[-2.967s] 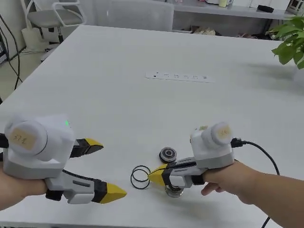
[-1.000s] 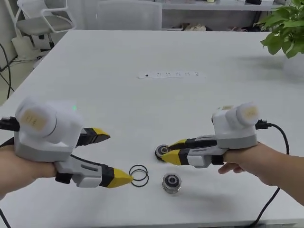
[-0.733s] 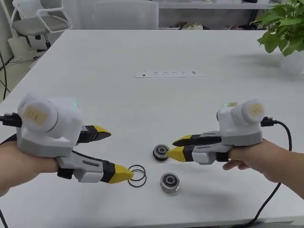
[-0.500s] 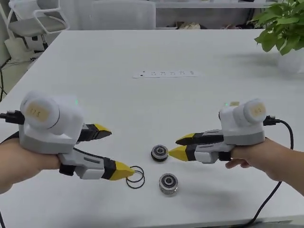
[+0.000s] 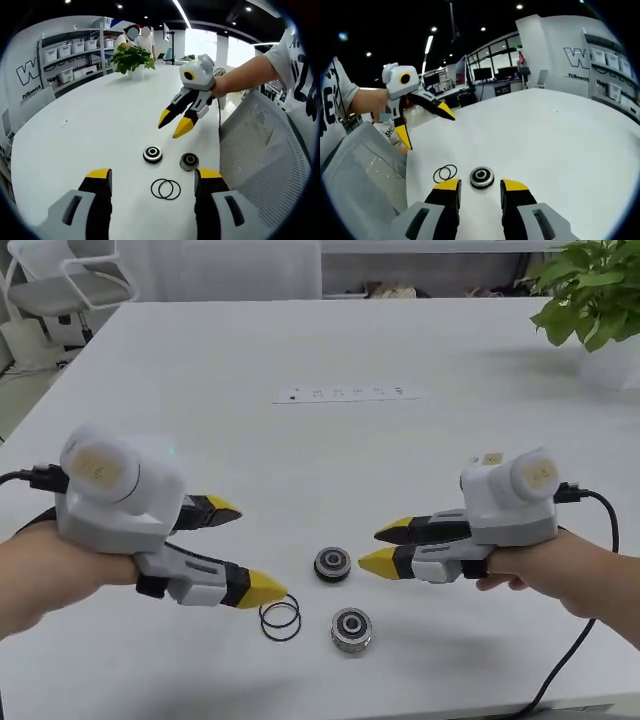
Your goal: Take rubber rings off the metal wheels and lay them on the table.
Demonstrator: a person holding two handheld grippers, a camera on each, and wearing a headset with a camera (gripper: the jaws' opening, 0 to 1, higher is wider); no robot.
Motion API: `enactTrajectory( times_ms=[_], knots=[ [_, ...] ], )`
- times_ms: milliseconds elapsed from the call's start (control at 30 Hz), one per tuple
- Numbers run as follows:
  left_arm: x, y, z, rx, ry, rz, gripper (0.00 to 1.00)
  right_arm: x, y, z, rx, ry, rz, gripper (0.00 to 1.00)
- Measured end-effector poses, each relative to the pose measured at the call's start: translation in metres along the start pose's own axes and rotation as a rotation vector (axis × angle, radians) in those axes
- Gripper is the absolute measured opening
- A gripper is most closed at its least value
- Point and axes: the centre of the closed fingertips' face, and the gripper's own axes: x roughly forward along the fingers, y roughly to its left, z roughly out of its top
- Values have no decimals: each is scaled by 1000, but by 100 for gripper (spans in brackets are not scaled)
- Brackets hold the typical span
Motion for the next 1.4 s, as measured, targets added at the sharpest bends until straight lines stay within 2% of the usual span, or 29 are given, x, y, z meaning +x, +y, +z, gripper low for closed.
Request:
enactTrajectory(
  times_ms=[167,700,1067,1400],
  knots=[
    [6,1,3,2,-8,-14,62,3,-1,-4,-16,15,1,30],
    [34,5,0,12,23,-48,56,10,-5,-12,-38,33,-6,34],
    [53,2,0,19,35,-77,49,11,-9,-18,-40,44,-14,35],
    [71,-3,-6,24,53,-98,42,12,-9,-22,-40,53,-8,35]
  ],
)
